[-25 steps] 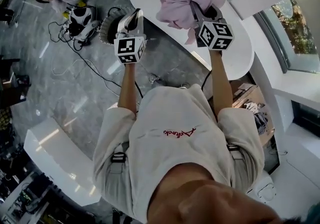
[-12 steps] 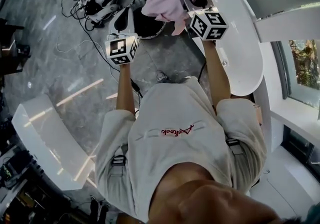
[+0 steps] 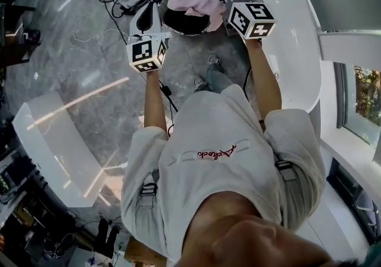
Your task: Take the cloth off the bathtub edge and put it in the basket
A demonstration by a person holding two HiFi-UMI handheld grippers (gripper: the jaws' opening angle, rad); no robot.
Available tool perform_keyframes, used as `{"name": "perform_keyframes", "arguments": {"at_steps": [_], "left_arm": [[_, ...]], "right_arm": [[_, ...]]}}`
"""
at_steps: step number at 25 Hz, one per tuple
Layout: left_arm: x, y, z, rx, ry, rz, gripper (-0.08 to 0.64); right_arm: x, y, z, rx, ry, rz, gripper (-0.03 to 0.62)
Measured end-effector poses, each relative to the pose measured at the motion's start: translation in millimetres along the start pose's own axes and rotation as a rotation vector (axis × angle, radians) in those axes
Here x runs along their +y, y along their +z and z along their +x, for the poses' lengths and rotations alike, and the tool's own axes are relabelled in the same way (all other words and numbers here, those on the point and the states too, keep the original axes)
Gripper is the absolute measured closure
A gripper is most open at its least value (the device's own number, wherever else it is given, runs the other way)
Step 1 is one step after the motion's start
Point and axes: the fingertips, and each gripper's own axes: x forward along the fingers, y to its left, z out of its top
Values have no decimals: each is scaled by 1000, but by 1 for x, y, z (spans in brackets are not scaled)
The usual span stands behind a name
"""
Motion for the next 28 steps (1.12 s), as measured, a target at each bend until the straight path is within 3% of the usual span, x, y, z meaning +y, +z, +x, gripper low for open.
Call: {"name": "perform_keyframes", "arguments": {"at_steps": [10,19,28], "left_arm": [[13,-38,49,99,64,-22,560],[18,-41,88,132,144,-11,560],[8,-60,94,187,210,4,560]], "right_arm": [[-28,-45,65,80,83,28,430],[-55,-60,103,114,173,64,428],[-68,-84,112,135,234,101,428]]}}
